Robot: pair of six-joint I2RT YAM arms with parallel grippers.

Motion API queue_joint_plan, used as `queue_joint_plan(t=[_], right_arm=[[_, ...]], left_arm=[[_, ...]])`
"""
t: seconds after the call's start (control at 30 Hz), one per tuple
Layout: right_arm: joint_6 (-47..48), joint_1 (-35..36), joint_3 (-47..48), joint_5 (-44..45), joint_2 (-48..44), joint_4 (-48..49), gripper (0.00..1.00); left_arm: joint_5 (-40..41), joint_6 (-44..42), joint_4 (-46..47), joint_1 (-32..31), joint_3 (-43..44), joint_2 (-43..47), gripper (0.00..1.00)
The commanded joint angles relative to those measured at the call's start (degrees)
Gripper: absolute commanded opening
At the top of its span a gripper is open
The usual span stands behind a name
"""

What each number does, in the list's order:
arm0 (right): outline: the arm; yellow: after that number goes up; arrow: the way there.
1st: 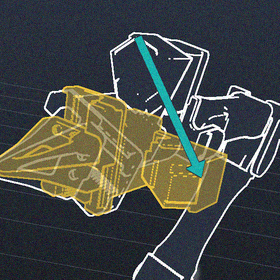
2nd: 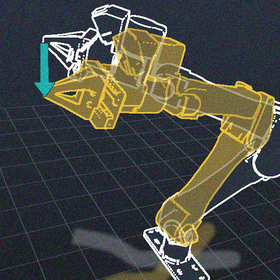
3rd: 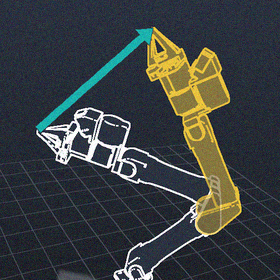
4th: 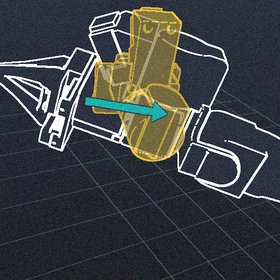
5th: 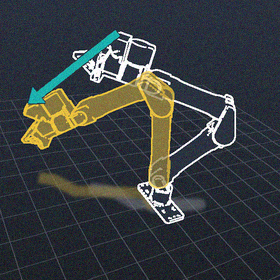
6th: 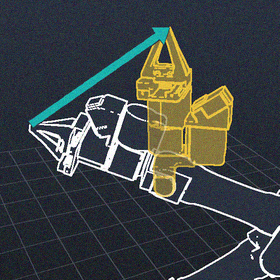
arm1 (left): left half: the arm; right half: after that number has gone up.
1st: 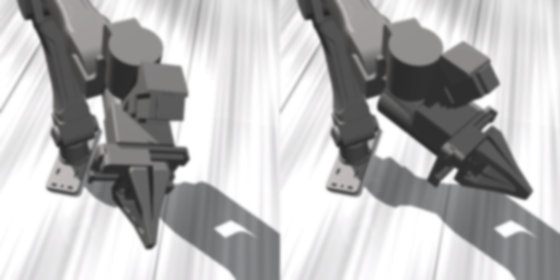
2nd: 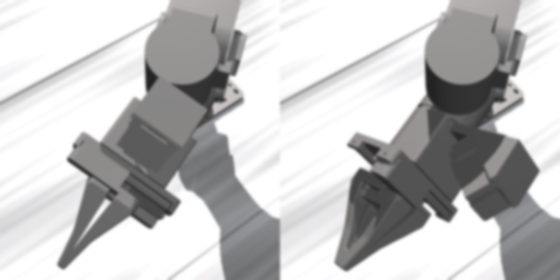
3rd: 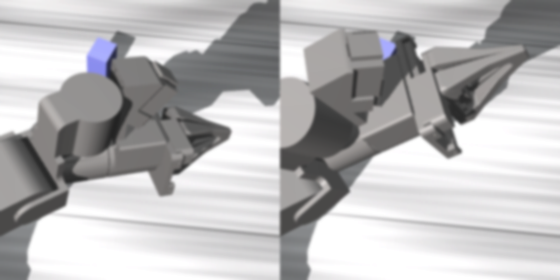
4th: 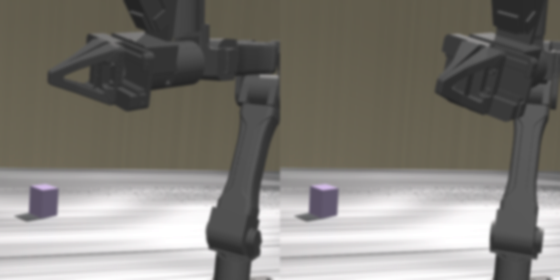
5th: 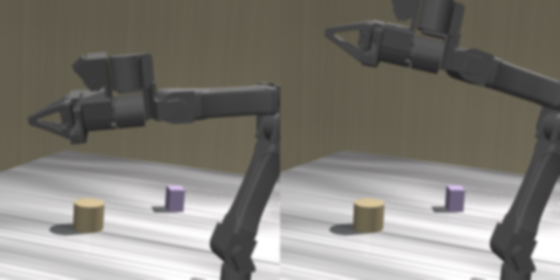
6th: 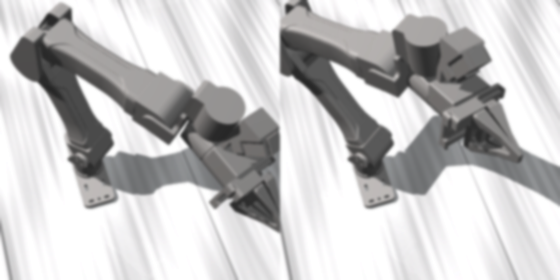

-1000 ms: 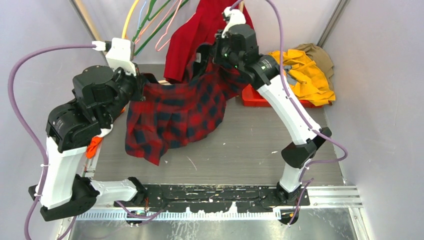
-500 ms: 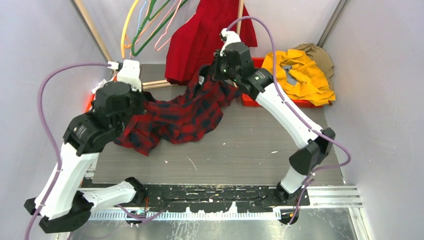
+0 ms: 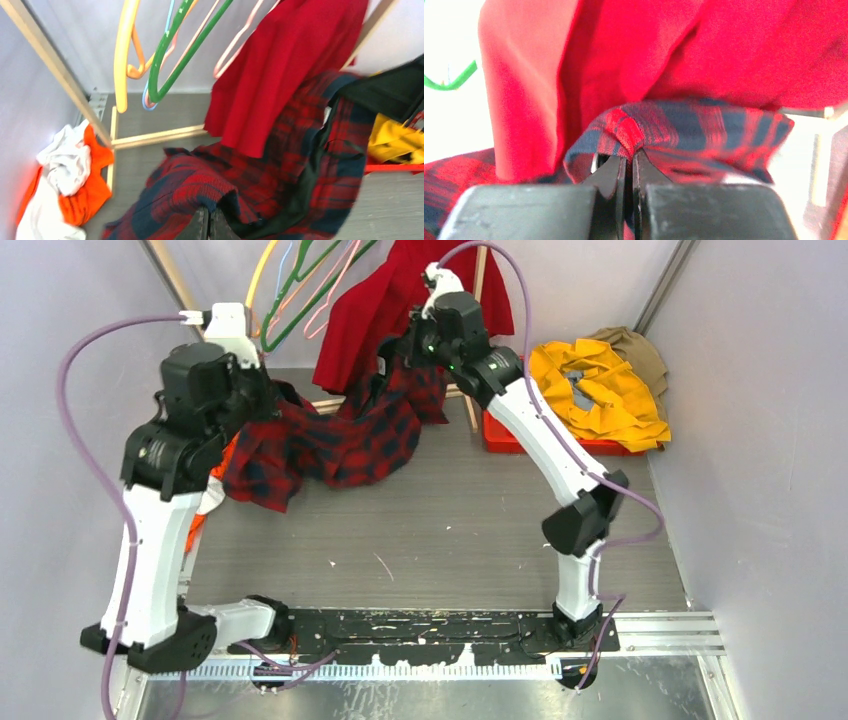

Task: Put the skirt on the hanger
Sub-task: Flatten out the skirt at the center of the board.

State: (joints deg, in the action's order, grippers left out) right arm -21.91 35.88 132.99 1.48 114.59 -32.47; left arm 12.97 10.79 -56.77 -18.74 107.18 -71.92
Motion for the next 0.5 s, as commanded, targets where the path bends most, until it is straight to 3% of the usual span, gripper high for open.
queue_joint_plan(t=[0.0, 0.1, 0.3, 0.47], right_arm=[[-0.3, -0.2, -16.6, -1.3, -16.5, 10.7, 0.01], [-1.9, -0.2, -34.6, -1.2, -24.2, 16.0, 0.01], [-7.0, 0.3, -66.2, -2.0, -34.8, 24.4, 0.01], [-10.3, 0.4, -81.5, -0.1, -40.0, 22.8, 0.01]], left_arm=[[-6.7, 2.2, 5.3, 0.1, -2.9, 9.7, 0.00], [-11.6, 6.1, 6.1, 0.1, -14.2, 15.6, 0.00], [-23.3, 16.7, 13.3, -0.5, -46.4, 28.2, 0.00], [-26.8, 23.3, 15.5, -2.4, -64.3, 36.5, 0.02]])
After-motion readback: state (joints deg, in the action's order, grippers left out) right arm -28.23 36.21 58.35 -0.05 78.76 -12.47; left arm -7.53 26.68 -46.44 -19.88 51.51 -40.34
